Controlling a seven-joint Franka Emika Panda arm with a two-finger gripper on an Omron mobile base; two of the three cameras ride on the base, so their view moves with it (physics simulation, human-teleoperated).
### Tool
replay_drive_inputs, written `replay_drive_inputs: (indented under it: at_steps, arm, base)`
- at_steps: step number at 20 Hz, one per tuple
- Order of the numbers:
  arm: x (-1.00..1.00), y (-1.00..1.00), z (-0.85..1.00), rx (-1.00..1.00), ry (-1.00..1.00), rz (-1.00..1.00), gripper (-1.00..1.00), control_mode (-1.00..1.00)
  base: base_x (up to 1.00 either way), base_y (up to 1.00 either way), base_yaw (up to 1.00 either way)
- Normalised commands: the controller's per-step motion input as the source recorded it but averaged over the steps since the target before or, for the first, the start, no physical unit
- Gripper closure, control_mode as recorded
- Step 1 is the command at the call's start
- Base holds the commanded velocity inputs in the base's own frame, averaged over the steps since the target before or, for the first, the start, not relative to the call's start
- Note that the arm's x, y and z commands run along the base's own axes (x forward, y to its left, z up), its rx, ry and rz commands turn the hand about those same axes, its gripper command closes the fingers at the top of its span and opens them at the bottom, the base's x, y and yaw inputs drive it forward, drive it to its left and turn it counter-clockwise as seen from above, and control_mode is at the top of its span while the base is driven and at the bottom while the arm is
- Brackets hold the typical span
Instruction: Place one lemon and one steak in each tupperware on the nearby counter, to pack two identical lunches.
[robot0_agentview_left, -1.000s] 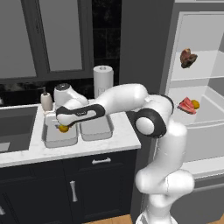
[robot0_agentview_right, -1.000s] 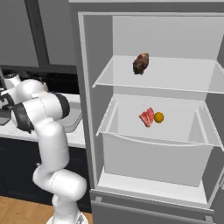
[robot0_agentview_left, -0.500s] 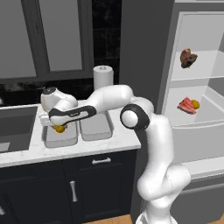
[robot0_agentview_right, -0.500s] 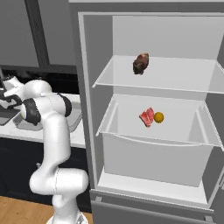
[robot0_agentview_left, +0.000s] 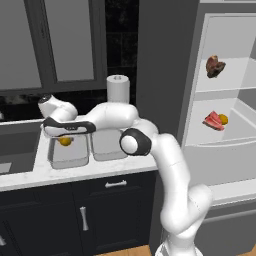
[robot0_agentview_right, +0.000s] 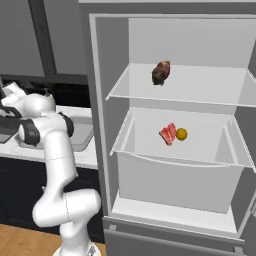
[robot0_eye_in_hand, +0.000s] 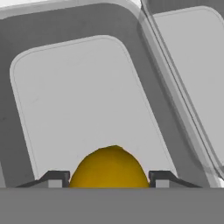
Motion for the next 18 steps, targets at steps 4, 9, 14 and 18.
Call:
replay_drive_inputs:
  at_steps: [4,9,14,18]
  arm:
    - [0.0,-0.23,0.0,-0.01,0.0,0.0,-1.0,-1.0]
    - [-0.07,-0.24,0.0,-0.08,0.0,0.0,-1.0,-1.0]
    - [-0.52,-0.02,0.05,-0.05,-0.07,0.0,-1.0,-1.0]
    - [-0.99,0.0,0.41,0.02,-0.2,0.0,-1.0,-1.0]
  base:
    - [0.0,0.0,0.0]
    - [0.0,0.0,0.0]
    - [0.0,0.0,0.0]
    - [0.0,0.0,0.0]
